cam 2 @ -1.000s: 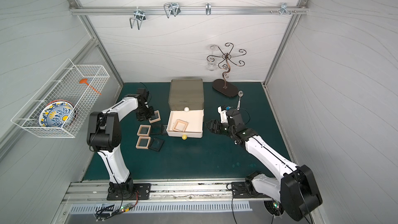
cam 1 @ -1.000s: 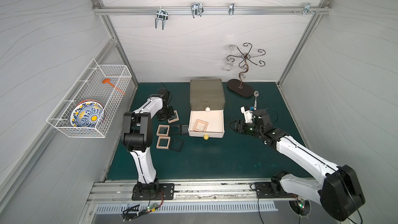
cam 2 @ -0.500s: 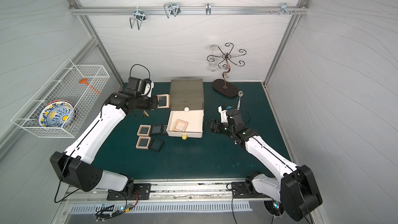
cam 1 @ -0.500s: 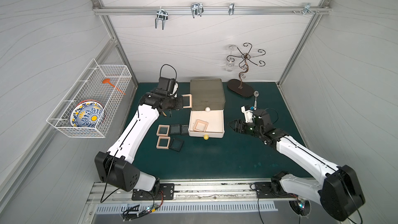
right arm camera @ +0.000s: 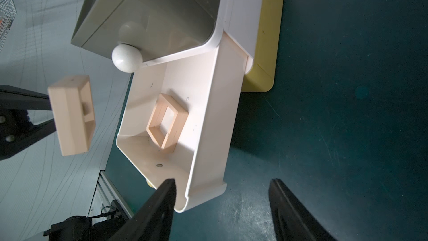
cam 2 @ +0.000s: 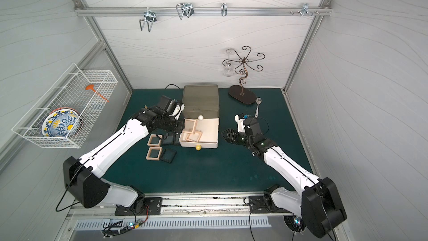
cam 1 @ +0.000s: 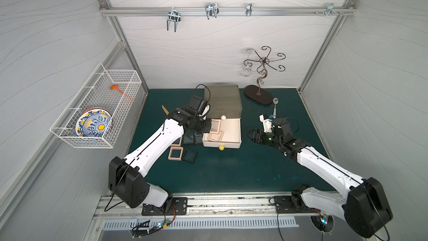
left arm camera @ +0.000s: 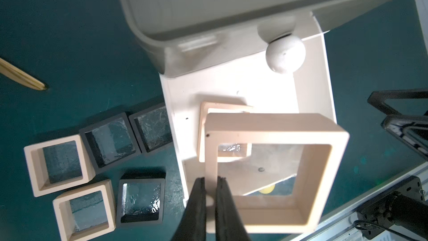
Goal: Place the brooch boxes into the drawer by color
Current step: Place the brooch box in the drawer.
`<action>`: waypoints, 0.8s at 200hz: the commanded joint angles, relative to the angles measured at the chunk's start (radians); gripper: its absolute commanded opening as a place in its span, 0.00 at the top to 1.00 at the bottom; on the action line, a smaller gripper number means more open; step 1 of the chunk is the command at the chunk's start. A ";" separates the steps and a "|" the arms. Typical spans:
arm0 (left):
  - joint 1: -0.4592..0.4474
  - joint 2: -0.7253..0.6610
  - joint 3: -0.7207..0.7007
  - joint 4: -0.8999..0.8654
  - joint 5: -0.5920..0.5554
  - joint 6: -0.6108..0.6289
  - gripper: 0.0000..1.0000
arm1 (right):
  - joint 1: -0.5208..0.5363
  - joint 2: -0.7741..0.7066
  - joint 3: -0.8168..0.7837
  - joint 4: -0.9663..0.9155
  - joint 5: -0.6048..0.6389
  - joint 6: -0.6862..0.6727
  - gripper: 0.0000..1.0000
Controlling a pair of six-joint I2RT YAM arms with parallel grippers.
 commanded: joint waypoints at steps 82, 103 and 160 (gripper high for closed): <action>-0.035 0.109 -0.015 0.074 -0.023 -0.016 1.00 | -0.005 -0.014 -0.021 0.016 0.017 -0.002 0.32; -0.038 0.116 -0.014 0.065 -0.034 -0.014 1.00 | -0.006 -0.013 -0.021 0.017 0.017 -0.002 0.32; -0.045 0.123 -0.011 0.044 -0.076 -0.016 0.85 | -0.004 -0.011 -0.022 0.020 0.017 -0.001 0.32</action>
